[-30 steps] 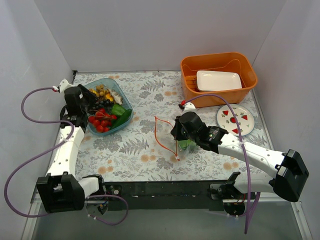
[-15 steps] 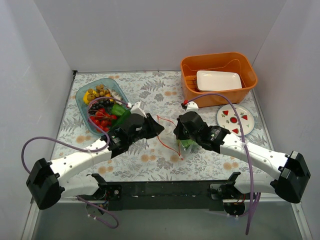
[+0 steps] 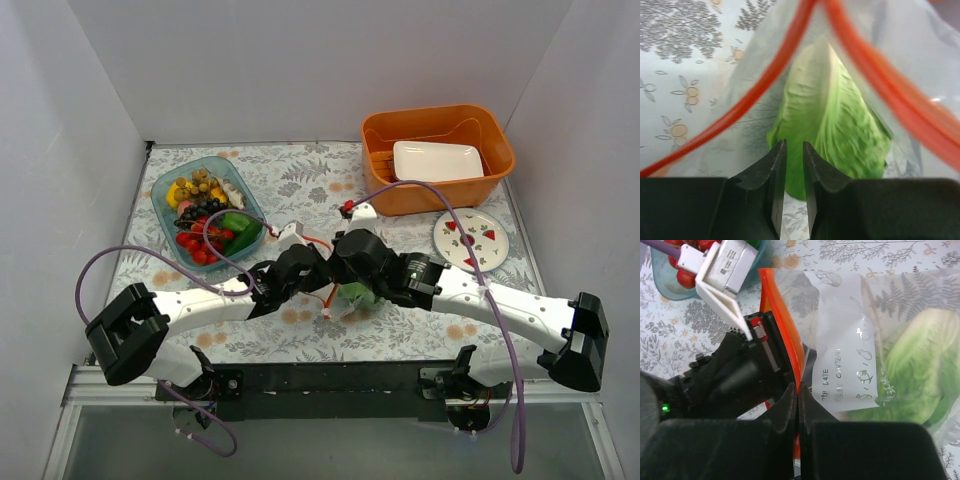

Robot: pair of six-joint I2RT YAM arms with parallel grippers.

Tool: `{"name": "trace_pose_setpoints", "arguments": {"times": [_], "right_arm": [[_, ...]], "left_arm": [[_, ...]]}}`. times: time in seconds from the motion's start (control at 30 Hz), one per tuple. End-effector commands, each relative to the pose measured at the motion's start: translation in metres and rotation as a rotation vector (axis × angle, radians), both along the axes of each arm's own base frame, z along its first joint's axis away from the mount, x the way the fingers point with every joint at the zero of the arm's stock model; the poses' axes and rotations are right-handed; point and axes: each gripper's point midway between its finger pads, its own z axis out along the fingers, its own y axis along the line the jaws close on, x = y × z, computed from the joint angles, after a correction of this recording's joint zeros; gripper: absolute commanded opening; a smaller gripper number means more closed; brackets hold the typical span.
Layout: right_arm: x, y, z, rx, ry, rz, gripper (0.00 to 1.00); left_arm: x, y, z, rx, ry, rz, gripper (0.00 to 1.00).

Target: Open the zip-top bag and remove the fake food

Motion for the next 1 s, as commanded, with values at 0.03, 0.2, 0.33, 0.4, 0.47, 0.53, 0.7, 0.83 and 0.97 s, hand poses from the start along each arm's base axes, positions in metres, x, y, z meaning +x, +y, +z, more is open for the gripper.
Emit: {"name": "trace_pose_setpoints", "arguments": {"times": [0.03,0.2,0.33,0.4,0.47,0.53,0.7,0.83,0.97], "right_arm": [[0.005,0.009,0.012,-0.015,-0.039,0.0,0.19],[0.013,-0.021,0.009,-0.028,-0.026,0.008,0.5],[0.024,-0.073,0.001,0.017,-0.013,-0.065,0.57],[0.026,-0.086,-0.008,0.039,0.015,-0.063,0.57],[0.036,-0.106,-0.024,0.075,0.053,-0.084,0.58],[0.054,-0.117,-0.026,0.119,0.029,-0.092,0.59],[0.066,-0.114,-0.07,0.183,0.131,-0.02,0.61],[0.075,-0.118,-0.099,0.217,0.179,-0.038,0.59],[0.075,-0.113,-0.112,0.234,0.21,-0.023,0.49]], "left_arm": [[0.005,0.024,-0.016,0.063,-0.017,0.079,0.21],[0.003,0.018,-0.013,0.022,-0.04,0.012,0.31],[-0.003,0.007,-0.006,-0.028,-0.069,-0.06,0.4],[-0.002,0.001,-0.004,-0.039,-0.072,-0.075,0.43],[-0.005,-0.002,-0.009,-0.047,-0.055,-0.092,0.5],[-0.006,-0.007,-0.004,-0.078,-0.07,-0.109,0.55],[-0.002,-0.019,0.004,-0.108,-0.11,-0.144,0.62],[0.006,-0.027,-0.002,-0.075,-0.123,-0.16,0.63],[0.014,-0.036,-0.002,-0.056,-0.176,-0.189,0.62]]}}
